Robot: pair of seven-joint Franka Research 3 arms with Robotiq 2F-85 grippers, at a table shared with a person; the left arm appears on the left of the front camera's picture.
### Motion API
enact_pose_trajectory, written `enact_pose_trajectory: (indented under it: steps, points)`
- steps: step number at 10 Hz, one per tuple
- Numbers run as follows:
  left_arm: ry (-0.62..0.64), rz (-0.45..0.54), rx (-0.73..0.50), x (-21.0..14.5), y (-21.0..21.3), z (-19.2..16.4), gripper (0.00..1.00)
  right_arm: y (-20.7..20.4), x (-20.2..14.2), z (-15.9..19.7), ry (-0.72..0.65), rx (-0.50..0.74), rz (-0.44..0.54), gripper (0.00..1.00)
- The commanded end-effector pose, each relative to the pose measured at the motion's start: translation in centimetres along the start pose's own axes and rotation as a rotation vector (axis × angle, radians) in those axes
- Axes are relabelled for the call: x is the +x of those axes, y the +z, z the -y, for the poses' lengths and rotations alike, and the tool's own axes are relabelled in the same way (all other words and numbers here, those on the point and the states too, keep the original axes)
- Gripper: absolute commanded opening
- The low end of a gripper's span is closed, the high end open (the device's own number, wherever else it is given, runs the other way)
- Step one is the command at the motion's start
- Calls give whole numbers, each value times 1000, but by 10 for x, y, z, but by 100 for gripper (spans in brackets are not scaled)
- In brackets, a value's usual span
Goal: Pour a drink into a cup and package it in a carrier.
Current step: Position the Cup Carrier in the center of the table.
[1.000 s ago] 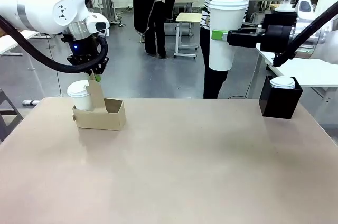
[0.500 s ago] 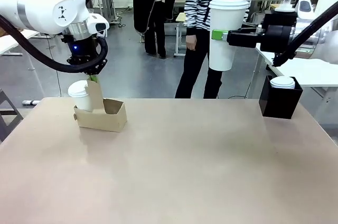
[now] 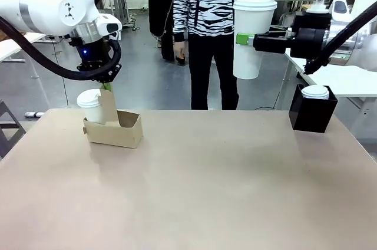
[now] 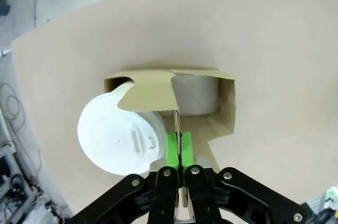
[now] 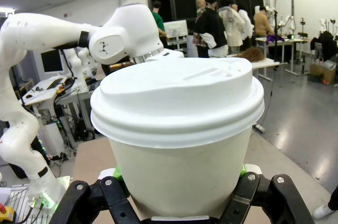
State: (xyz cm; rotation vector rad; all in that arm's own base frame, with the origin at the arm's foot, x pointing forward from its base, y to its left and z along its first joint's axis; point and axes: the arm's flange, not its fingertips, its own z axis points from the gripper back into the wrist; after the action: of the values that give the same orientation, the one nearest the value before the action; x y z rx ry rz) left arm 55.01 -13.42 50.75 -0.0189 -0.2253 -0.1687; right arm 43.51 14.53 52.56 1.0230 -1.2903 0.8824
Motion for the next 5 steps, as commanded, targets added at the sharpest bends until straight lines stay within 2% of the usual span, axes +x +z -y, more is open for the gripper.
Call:
enact_pose_trajectory:
  steps: [1, 3, 5]
  points:
    - [-22, 47, -69, -18, 32, 6, 2, -3, 4, 1, 4, 8, 8, 80]
    - [-16, 73, -94, -32, 70, 29, 2, -3, 4, 1, 4, 8, 8, 80]
    - [8, 63, -120, -57, 106, 67, 2, -3, 4, 1, 4, 8, 8, 80]
